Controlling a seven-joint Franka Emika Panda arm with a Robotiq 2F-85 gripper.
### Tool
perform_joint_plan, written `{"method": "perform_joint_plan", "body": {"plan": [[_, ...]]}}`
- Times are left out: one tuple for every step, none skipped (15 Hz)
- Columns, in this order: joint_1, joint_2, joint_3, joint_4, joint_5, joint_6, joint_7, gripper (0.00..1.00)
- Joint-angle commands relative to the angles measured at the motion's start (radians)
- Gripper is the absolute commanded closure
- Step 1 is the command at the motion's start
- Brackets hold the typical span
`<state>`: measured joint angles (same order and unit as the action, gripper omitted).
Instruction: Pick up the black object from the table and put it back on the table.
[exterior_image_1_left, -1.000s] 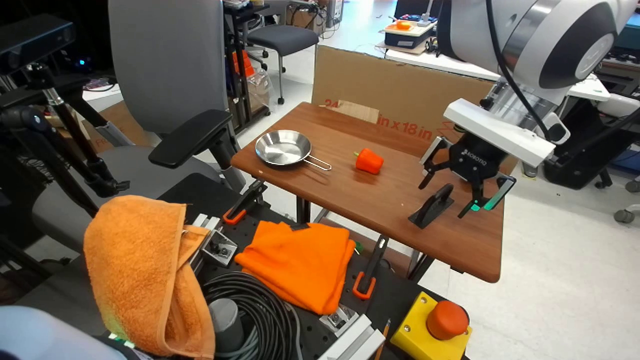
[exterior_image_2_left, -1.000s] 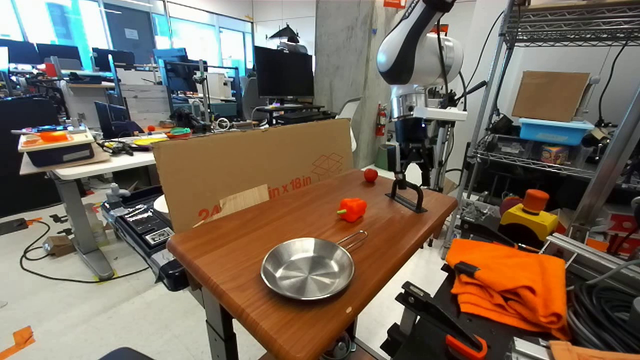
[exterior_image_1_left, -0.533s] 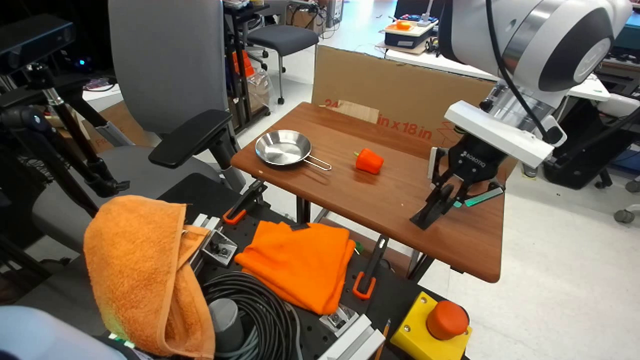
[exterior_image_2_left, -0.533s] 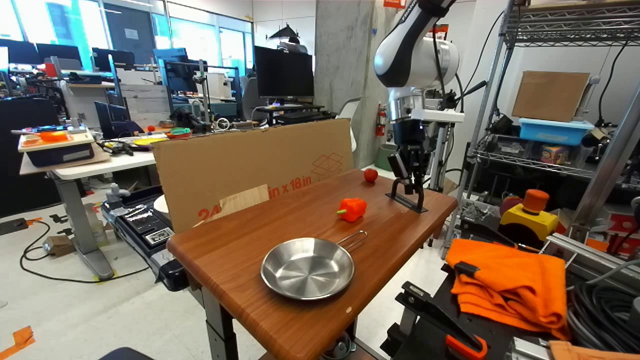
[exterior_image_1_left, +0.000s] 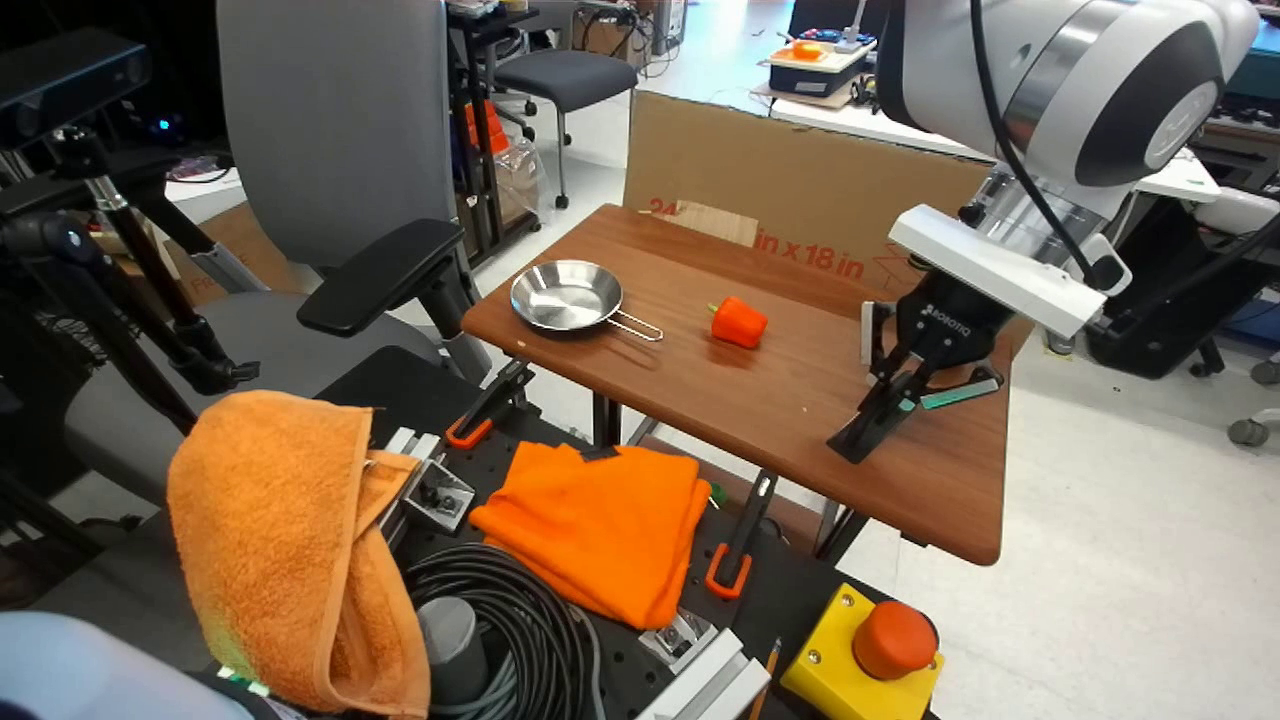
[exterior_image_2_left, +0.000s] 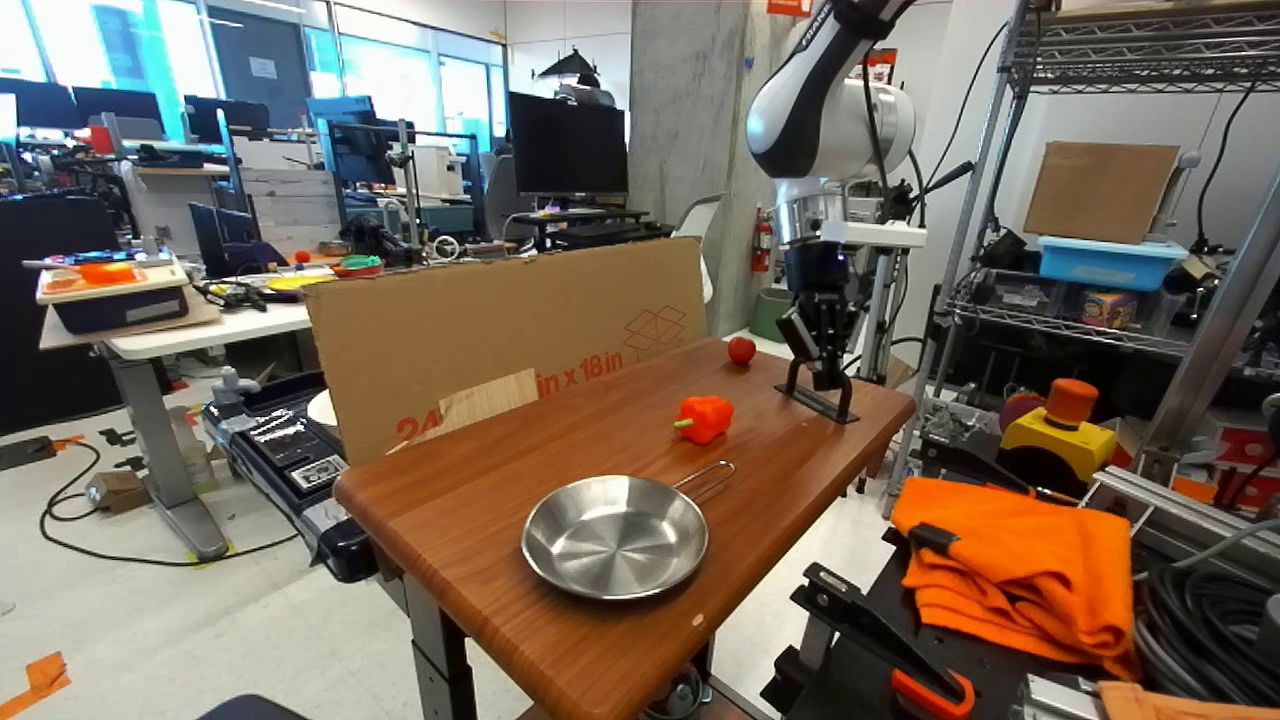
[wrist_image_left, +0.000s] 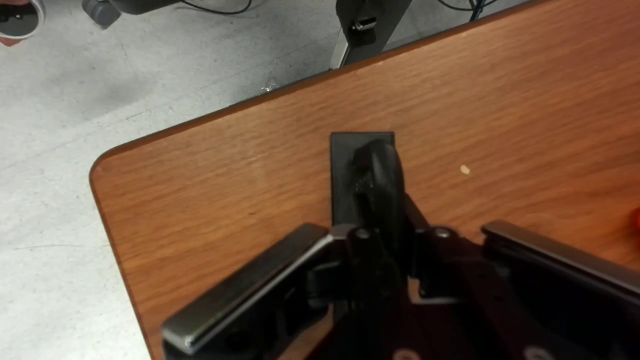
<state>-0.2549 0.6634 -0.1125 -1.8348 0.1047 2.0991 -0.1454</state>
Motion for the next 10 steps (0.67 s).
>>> {"method": "perform_joint_plan", "body": {"plan": [[0.002, -0.026, -0.002, 0.002, -0.015, -0.031, 0.003, 0.96], [0.008, -0.043, -0.005, -0.009, -0.020, -0.029, 0.009, 0.96], [0.013, -0.065, -0.005, -0.022, -0.024, -0.030, 0.014, 0.96], [0.018, -0.097, -0.004, -0.038, -0.025, -0.028, 0.014, 0.96], [0.021, -0.133, -0.001, -0.053, -0.024, -0.036, 0.010, 0.96], [0.024, -0.173, 0.002, -0.067, -0.018, -0.058, 0.014, 0.96], [0.026, -0.209, 0.008, -0.077, -0.008, -0.078, 0.007, 0.96], [0.034, -0.256, 0.013, -0.097, -0.008, -0.096, -0.003, 0.96], [0.042, -0.294, 0.018, -0.112, -0.008, -0.110, -0.009, 0.96], [0.050, -0.334, 0.025, -0.128, -0.006, -0.124, -0.021, 0.96]]}}
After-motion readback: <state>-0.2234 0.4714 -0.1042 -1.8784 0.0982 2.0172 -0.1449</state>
